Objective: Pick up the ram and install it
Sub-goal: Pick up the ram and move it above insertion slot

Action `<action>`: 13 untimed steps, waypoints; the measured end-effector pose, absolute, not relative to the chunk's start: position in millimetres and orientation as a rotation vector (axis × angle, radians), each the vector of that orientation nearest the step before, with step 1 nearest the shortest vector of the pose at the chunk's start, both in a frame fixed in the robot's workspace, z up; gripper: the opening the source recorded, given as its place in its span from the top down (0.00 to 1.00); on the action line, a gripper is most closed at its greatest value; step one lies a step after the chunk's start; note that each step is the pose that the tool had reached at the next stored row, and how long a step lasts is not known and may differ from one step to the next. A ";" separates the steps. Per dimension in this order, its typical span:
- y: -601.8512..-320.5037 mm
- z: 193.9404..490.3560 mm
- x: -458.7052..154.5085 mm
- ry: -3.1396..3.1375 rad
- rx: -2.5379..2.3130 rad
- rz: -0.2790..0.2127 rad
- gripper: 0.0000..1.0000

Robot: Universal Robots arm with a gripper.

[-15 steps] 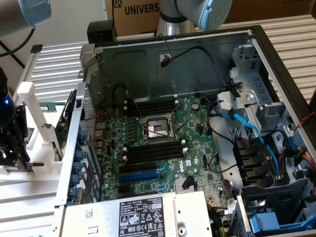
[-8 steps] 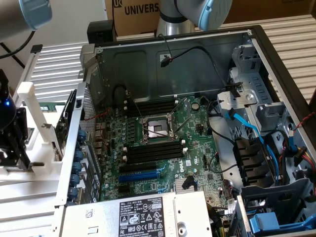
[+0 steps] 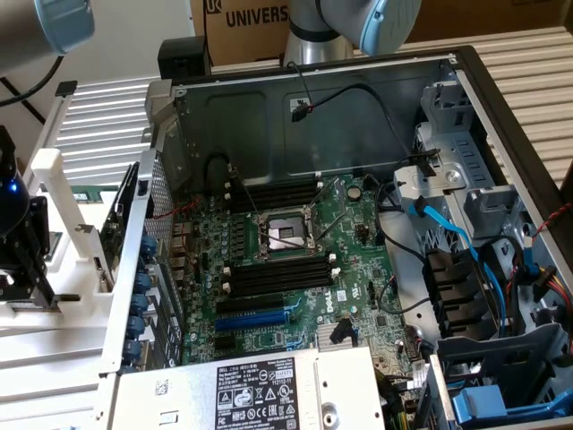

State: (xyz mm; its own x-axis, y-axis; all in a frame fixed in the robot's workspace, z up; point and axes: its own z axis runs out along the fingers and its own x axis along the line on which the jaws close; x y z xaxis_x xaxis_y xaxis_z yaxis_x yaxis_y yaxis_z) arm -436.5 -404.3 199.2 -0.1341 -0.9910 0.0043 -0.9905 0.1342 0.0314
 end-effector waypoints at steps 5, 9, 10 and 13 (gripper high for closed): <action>-404.3 210.2 -436.6 -2.349 2.052 -0.031 0.88; -404.5 228.6 -437.1 -2.349 2.053 -0.029 0.88; -404.5 231.9 -437.2 -2.349 2.053 -0.029 0.88; -404.5 242.8 -437.8 -2.350 2.053 -0.029 0.88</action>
